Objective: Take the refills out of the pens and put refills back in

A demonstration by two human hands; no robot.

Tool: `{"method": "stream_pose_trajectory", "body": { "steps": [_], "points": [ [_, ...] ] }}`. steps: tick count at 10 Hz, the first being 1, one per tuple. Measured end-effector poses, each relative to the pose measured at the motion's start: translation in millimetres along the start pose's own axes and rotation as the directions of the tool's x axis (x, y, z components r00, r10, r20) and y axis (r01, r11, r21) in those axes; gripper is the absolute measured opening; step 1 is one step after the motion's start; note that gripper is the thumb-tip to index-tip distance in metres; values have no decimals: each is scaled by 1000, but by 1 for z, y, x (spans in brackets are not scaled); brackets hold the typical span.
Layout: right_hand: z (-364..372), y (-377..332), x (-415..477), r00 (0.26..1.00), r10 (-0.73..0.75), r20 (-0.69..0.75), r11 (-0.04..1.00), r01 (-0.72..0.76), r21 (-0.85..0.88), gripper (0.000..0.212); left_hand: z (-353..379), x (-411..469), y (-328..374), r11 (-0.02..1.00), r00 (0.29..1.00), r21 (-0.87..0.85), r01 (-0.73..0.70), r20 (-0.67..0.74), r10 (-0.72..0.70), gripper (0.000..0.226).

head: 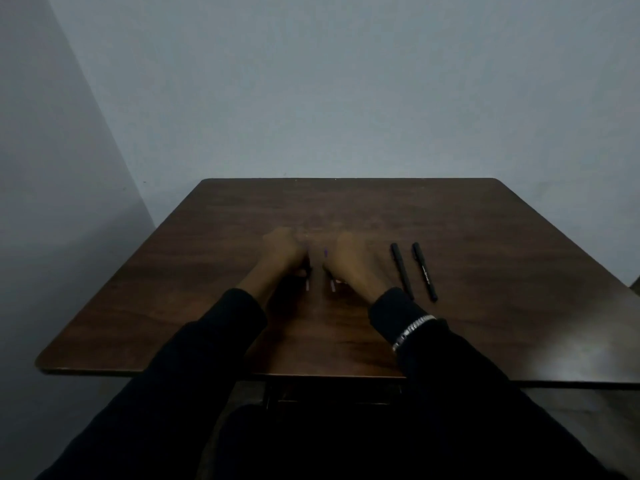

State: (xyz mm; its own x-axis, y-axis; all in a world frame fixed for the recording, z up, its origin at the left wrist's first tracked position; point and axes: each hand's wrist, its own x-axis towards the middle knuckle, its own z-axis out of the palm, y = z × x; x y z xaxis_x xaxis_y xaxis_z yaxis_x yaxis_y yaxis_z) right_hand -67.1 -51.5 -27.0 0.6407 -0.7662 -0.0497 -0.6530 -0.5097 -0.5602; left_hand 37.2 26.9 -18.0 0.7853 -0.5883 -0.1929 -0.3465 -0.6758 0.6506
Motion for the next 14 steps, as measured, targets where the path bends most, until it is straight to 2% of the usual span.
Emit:
{"method": "stream_pose_trajectory", "body": {
  "steps": [1,3,4,5,7,9,11,12,13,14],
  "points": [
    [-8,28,-13,994,19,-109,993,-31,-114,38,15,-14,11,996,999,-94,-7,36,10,10],
    [-18,59,-34,961,-18,-276,995,-11,-103,50,49,-29,34,989,996,-140,-36,80,48,17],
    [-13,63,-33,955,-22,-295,998,2,-67,52,56,-30,35,984,991,-145,-105,63,115,20],
    [-11,66,-29,951,9,-311,1000,-17,-25,51,58,-30,34,988,990,-96,-124,52,130,29],
    [-12,65,-23,953,21,-304,998,-37,-46,52,62,-25,35,985,990,-110,-133,26,137,37],
    [-14,63,-24,959,20,-282,997,-39,-62,47,60,-30,36,984,990,-114,-136,33,141,36],
    [-33,67,-24,964,45,-262,998,-32,53,45,54,-42,35,961,984,-223,-166,19,175,27],
    [-43,66,-28,950,6,-311,997,17,72,46,50,-43,33,949,958,-133,-286,-56,281,30],
    [-49,64,-35,881,-180,-438,982,183,-36,33,43,-44,29,863,842,92,-497,-192,505,32],
    [-55,65,-37,796,-370,-480,927,286,-242,23,33,-44,22,694,633,380,-612,-291,718,25]
  ]
}}
